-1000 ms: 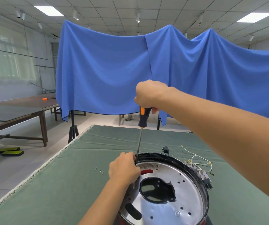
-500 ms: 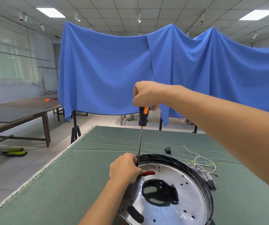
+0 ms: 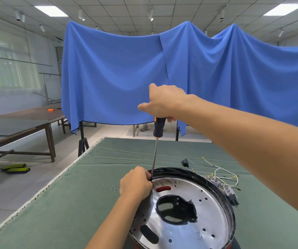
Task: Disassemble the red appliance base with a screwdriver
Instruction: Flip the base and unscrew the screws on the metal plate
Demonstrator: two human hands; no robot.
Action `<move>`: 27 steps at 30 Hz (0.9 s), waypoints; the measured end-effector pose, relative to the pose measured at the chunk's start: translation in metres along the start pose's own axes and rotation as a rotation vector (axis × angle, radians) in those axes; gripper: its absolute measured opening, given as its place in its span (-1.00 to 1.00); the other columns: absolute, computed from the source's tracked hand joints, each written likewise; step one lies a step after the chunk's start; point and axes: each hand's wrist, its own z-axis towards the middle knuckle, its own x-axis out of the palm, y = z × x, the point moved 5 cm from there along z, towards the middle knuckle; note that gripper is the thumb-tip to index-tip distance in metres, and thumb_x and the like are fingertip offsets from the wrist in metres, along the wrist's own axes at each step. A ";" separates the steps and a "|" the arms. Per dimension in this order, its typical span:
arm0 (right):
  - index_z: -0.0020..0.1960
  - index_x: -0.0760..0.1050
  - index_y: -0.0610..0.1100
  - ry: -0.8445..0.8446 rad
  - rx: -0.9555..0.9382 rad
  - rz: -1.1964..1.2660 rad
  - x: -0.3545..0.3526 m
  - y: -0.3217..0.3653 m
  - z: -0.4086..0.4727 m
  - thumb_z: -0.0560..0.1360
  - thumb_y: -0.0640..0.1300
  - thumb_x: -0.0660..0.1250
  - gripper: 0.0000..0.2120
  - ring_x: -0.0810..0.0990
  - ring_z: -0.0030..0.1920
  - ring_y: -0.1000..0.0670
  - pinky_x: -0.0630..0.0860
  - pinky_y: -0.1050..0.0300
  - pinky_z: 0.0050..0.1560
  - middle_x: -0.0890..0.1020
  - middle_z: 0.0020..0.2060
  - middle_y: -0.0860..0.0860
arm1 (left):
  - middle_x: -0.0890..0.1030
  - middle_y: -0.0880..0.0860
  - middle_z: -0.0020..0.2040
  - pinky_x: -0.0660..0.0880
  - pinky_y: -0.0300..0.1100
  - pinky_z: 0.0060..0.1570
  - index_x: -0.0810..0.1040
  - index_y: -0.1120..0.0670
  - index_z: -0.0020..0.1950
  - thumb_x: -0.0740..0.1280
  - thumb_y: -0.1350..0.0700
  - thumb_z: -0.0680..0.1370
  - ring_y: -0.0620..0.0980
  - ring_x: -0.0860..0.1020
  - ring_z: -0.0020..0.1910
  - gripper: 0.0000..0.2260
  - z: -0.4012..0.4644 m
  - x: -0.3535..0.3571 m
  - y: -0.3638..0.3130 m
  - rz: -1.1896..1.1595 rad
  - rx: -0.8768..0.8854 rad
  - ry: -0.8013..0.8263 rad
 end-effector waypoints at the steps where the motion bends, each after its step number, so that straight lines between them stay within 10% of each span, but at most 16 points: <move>1: -0.01 0.23 -0.15 -0.019 0.006 -0.030 0.000 -0.002 0.001 0.57 -0.04 0.16 -0.81 0.41 -0.42 -0.02 0.25 0.13 -0.44 0.46 -0.28 -0.04 | 0.66 -0.05 -0.06 0.43 -0.19 -0.17 0.66 -0.07 -0.06 0.30 0.15 0.44 0.07 0.59 -0.03 -0.80 0.000 0.000 0.000 0.002 -0.004 -0.001; 6: 0.01 0.29 -0.14 0.139 0.001 0.241 0.001 -0.003 0.003 0.44 -0.11 0.24 -0.80 0.59 -0.29 -0.11 0.51 0.12 -0.37 0.54 -0.17 -0.10 | 0.66 -0.05 -0.05 0.44 -0.19 -0.17 0.67 -0.07 -0.07 0.27 0.19 0.42 0.07 0.58 -0.03 -0.76 0.001 -0.001 -0.001 -0.004 -0.015 -0.001; 11: -0.29 0.31 -0.16 0.034 0.007 0.032 -0.002 -0.007 0.001 0.51 -0.15 0.15 -0.79 0.46 -0.53 -0.03 0.34 0.22 -0.49 0.51 -0.43 -0.06 | 0.66 -0.05 -0.04 0.41 -0.20 -0.17 0.67 -0.07 -0.06 0.27 0.19 0.43 0.06 0.58 -0.02 -0.76 -0.002 -0.001 -0.002 0.001 -0.015 -0.011; 16: 0.06 0.33 -0.13 0.191 -0.030 0.288 0.004 -0.002 -0.003 0.45 -0.07 0.27 -0.76 0.60 -0.25 -0.08 0.62 0.08 -0.28 0.59 -0.15 -0.08 | 0.67 -0.03 -0.10 0.47 -0.18 -0.17 0.68 -0.05 -0.08 0.26 0.19 0.43 0.07 0.59 -0.08 -0.76 0.000 0.001 -0.001 0.007 -0.016 0.004; 27: -0.23 0.35 -0.15 0.147 0.077 0.152 -0.003 0.010 0.000 0.46 -0.04 0.17 -0.81 0.63 -0.40 -0.14 0.45 0.19 -0.38 0.58 -0.35 -0.08 | 0.65 -0.01 -0.10 0.38 -0.19 -0.19 0.62 -0.01 -0.08 0.23 0.18 0.41 0.10 0.58 -0.05 -0.79 0.000 0.003 -0.002 0.040 0.018 -0.031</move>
